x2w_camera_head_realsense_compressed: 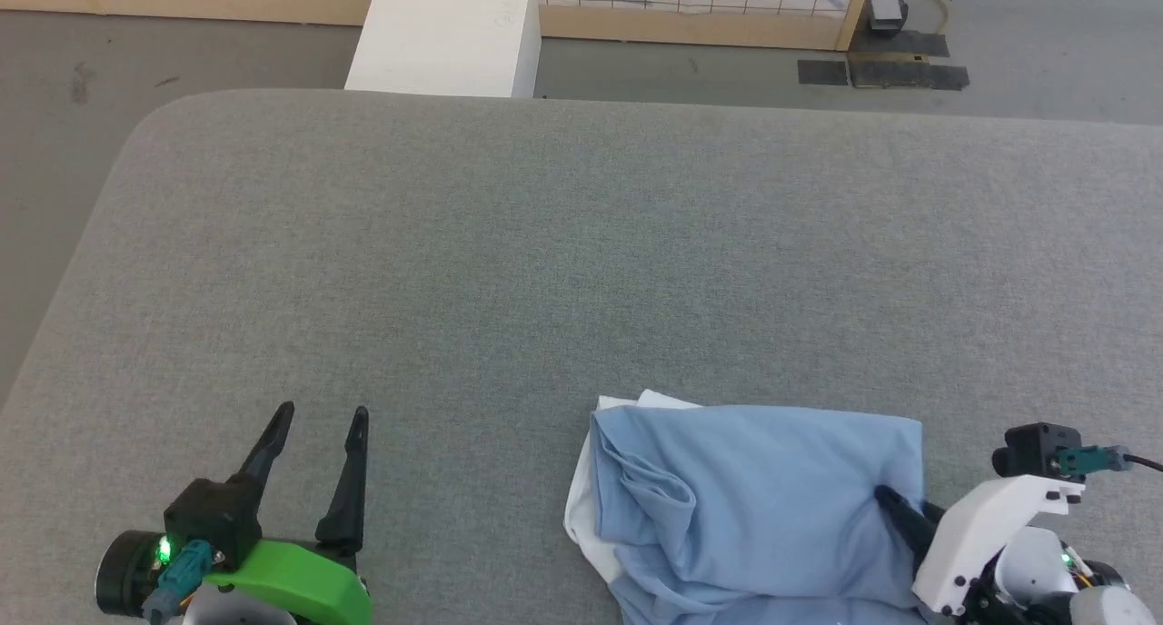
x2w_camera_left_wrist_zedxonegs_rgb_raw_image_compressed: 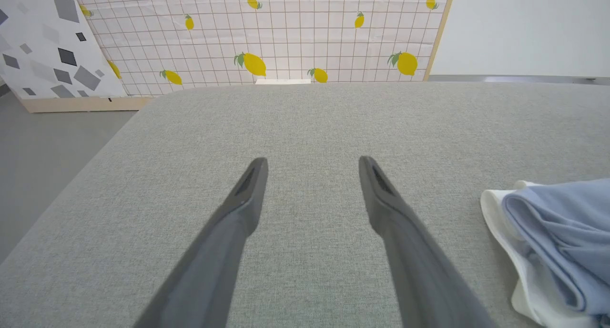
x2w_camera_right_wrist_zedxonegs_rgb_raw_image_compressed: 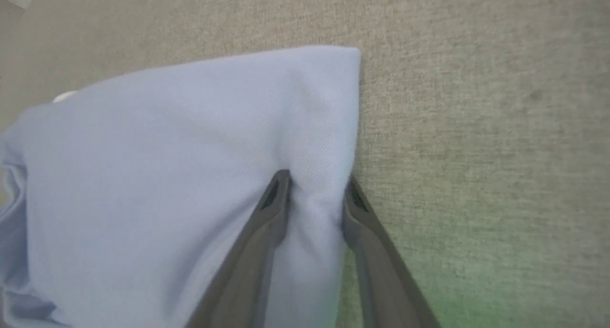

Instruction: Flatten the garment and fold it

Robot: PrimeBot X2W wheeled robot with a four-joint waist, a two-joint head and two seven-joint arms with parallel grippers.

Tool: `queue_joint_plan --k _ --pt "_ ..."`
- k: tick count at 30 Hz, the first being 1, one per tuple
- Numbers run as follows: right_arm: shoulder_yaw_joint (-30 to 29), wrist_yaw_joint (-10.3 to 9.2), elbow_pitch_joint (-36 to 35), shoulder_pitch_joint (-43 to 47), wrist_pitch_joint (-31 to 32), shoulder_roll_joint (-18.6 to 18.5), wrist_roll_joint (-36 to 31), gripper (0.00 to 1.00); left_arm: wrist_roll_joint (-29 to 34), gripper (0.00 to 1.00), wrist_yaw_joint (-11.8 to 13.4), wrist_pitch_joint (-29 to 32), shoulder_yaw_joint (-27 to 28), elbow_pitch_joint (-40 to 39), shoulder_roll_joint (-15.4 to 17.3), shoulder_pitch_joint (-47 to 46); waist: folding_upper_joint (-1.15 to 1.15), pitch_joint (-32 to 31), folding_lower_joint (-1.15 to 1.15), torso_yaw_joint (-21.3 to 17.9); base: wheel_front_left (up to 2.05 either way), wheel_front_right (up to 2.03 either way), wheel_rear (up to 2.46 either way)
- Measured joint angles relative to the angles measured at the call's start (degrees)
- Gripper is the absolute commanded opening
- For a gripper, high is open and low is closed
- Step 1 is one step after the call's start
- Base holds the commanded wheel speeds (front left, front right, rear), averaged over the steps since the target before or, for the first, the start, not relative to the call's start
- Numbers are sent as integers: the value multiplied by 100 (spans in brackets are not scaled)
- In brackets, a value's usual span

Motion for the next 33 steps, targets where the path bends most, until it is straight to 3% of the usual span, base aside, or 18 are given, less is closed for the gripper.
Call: queue_joint_plan --k 14,24,33 --pt "146 0 -544 -127 163 -82 -349 0 -13 100 40 -58 -90 -10 -31 -26 0 -68 0 -296 0 0 0" --pt "346 0 -647 -1209 407 -1016 -505 0 23 100 0 -36 -92 -94 43 -271 0 61 0 -792 0 0 0" --pt "225 0 -394 -2204 509 -1741 -713 0 281 100 -1 136 -92 -393 233 -745 0 551 0 -1165 0 0 0"
